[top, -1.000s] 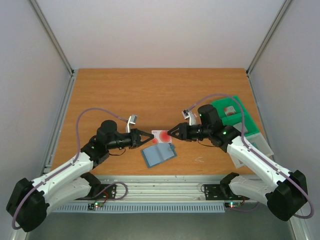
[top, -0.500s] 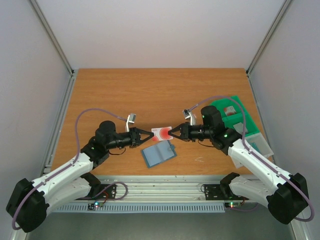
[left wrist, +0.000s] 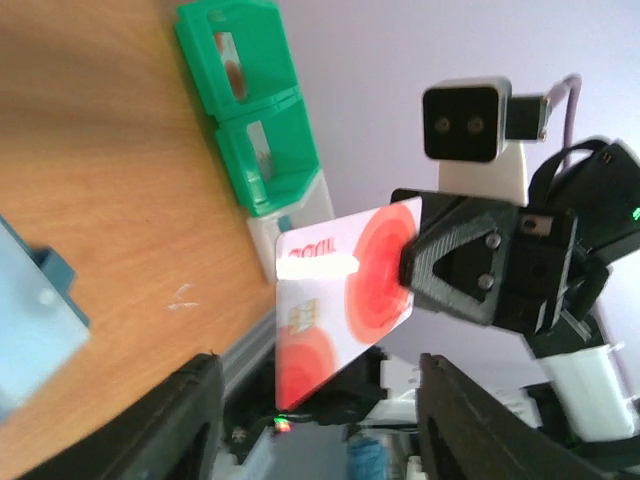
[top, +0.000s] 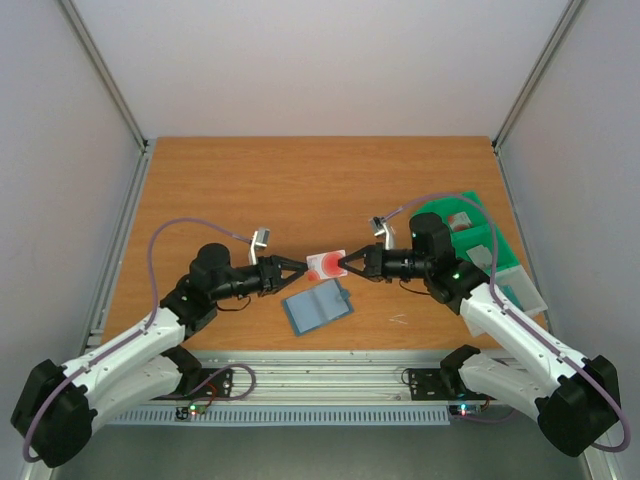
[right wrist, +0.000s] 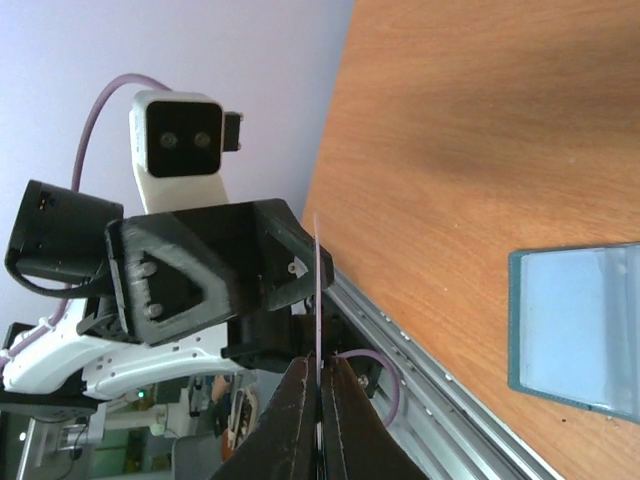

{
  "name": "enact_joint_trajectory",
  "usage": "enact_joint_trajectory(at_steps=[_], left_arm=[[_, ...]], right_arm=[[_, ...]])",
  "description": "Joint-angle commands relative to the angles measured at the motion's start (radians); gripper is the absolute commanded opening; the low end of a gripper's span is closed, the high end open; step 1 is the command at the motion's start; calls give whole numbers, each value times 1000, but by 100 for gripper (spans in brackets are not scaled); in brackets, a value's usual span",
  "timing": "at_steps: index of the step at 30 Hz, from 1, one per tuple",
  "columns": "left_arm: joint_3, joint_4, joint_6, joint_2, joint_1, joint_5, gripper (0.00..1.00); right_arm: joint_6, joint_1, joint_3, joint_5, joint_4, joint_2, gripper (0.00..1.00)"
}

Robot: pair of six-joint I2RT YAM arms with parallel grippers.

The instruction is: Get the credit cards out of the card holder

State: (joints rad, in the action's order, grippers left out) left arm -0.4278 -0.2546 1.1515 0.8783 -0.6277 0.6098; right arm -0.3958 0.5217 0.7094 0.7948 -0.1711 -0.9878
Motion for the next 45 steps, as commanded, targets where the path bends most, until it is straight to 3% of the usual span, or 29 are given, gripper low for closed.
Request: enact_joint_trajectory(at_steps=[1, 3, 4, 5, 13, 17, 21, 28, 35, 45], left_arm=[[-12, 65, -54, -46, 2, -48, 63], [-28, 125, -82, -56, 2, -60, 76], [-35, 149, -103, -60, 2, -65, 93], [-40, 172, -116, -63, 2, -70, 99], [-68, 346, -228, -54, 2, -128, 99], [-121, 579, -292, -42, 3, -259, 99], [-149, 687, -368, -39, 6, -359, 99], [-134, 719, -446, -80, 8, -426, 99], [-214, 783, -553, -69, 8, -452, 99], [-191, 731, -592, -42, 9, -442, 99]], right_arm=[[-6, -10, -5, -48, -5, 25, 1], [1, -14, 2, -81, -29, 30, 1], [2, -17, 6, -100, -38, 33, 1], [6, -20, 8, -123, -46, 36, 1], [22, -56, 30, -325, -81, 3, 1], [15, -102, 49, -376, -96, -44, 1], [13, -166, 60, -400, -84, -91, 1], [40, -315, 102, -463, -107, -179, 1], [43, -476, 145, -518, -118, -250, 1], [84, -581, 191, -745, -161, -279, 1]])
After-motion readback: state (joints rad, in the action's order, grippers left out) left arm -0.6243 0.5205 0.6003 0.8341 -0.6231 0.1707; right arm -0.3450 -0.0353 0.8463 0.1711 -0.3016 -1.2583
